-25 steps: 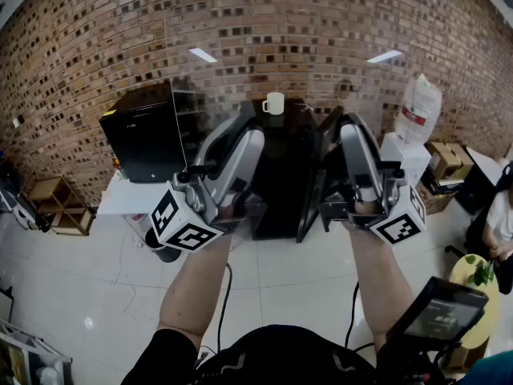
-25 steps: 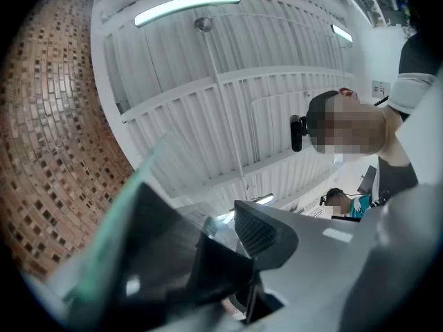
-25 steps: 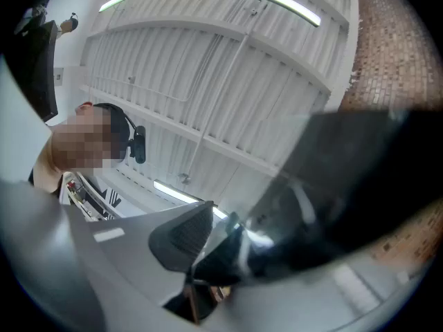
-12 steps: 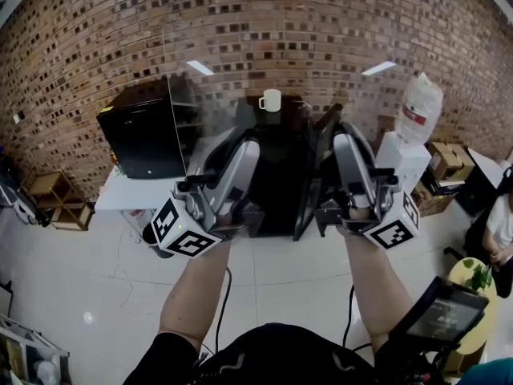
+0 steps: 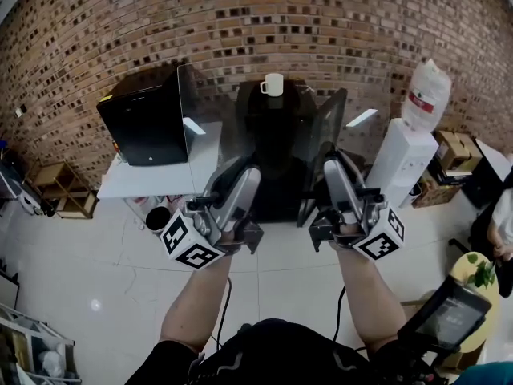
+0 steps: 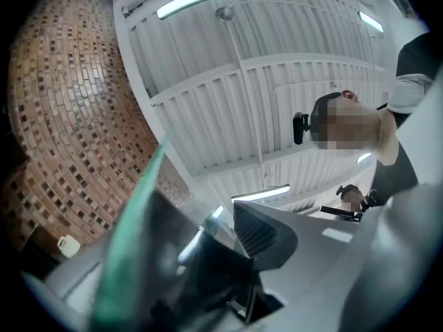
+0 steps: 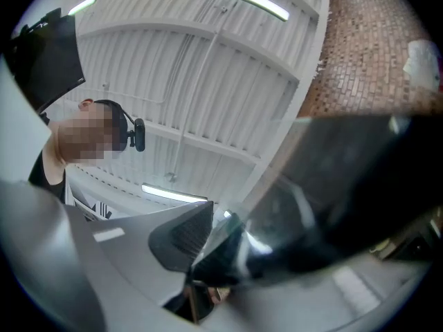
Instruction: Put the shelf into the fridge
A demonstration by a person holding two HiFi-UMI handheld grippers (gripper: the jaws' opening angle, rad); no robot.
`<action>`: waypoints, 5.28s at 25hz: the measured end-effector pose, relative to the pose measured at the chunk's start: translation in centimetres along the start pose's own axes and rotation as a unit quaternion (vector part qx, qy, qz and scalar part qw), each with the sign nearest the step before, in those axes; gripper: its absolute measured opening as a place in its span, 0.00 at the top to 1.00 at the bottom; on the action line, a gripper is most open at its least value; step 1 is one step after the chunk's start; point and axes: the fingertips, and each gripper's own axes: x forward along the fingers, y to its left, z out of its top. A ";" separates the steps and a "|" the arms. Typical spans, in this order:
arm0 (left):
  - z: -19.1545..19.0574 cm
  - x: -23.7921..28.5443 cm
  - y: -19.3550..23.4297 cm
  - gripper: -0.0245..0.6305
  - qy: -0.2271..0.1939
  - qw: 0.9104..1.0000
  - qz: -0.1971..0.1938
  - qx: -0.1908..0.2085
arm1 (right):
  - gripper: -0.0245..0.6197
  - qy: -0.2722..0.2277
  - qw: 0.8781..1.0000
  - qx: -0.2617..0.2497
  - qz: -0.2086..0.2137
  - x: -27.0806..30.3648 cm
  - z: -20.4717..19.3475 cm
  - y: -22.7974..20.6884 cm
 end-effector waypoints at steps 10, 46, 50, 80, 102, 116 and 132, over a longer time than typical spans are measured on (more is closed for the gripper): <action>-7.2 -6.3 1.3 0.85 0.037 0.993 0.082 -0.082 | 0.84 0.051 0.994 0.061 -0.068 -6.5 -6.2 -2.7; -22.7 -17.1 1.9 0.87 0.150 0.927 0.227 -0.257 | 0.85 0.099 0.938 0.224 -0.246 -22.3 -16.9 -7.1; -23.2 -17.5 2.3 0.87 0.140 0.923 0.239 -0.268 | 0.86 0.100 0.932 0.246 -0.246 -22.4 -17.4 -7.7; -27.3 -23.5 21.3 0.88 0.151 0.880 0.262 -0.366 | 0.87 0.128 0.896 0.265 -0.331 -17.7 -30.6 -20.6; -38.7 -19.7 31.9 0.88 0.166 0.852 0.331 -0.369 | 0.87 0.151 0.870 0.330 -0.335 -21.4 -32.9 -37.4; -45.2 -23.7 37.6 0.90 0.144 0.841 0.342 -0.394 | 0.88 0.164 0.854 0.351 -0.347 -24.8 -39.0 -43.6; -54.7 -28.7 44.7 0.89 0.169 0.825 0.340 -0.419 | 0.88 0.150 0.841 0.350 -0.385 -31.0 -46.6 -51.5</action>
